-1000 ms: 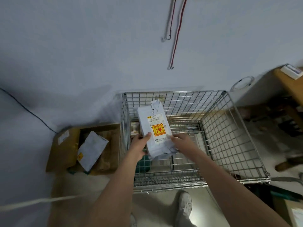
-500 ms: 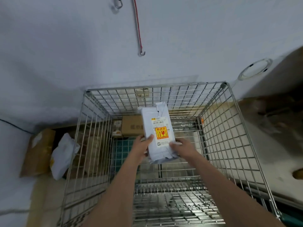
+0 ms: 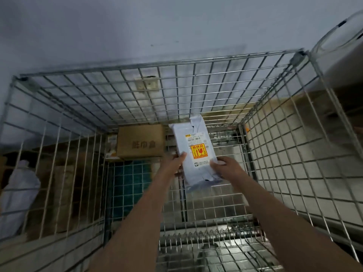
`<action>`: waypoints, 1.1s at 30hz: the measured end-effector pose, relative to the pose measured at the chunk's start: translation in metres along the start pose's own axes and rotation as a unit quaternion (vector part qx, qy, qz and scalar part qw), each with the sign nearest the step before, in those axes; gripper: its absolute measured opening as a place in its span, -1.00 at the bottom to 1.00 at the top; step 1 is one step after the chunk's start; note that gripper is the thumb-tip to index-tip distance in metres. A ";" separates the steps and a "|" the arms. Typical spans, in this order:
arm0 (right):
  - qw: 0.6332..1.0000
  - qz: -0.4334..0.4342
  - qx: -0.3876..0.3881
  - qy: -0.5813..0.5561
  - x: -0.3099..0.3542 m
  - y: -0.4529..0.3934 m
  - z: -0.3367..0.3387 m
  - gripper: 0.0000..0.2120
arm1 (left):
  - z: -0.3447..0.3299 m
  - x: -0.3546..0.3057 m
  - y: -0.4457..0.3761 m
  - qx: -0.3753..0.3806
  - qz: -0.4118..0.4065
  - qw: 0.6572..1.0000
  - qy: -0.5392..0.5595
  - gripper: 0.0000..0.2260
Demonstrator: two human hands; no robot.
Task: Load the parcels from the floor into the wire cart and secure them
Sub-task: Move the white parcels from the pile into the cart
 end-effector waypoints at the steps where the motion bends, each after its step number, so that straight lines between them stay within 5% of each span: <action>1: 1.000 -0.003 -0.003 -0.001 -0.010 -0.013 0.001 -0.73 | -0.003 0.002 -0.014 0.005 0.003 1.000 -0.004 -0.74; 12: 0.979 -0.103 -0.112 -0.134 -0.099 -0.092 0.000 -0.49 | -0.035 0.044 -0.131 0.013 0.053 0.994 0.097 -0.71; 16: 0.972 -0.143 -0.063 -0.178 -0.124 -0.106 -0.025 -0.58 | -0.049 0.050 -0.155 0.009 0.066 0.989 0.135 -0.71; 24: 0.966 -0.092 -0.070 -0.230 -0.148 -0.147 -0.031 -0.62 | -0.083 0.057 -0.183 0.033 0.062 0.968 0.242 -0.56; 33: 0.980 -0.037 -0.133 -0.144 -0.125 -0.208 -0.025 -0.69 | -0.073 0.055 -0.209 0.059 0.079 0.972 0.214 -0.85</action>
Point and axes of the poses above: each hand's wrist, its own y-axis away from the middle knuckle, its own z-axis out of the back of the hand, x = y × z, the point moved 10 cm from there along -y, towards the middle knuckle, and after that the axes turned 9 degrees about z, right-handed, at the moved point
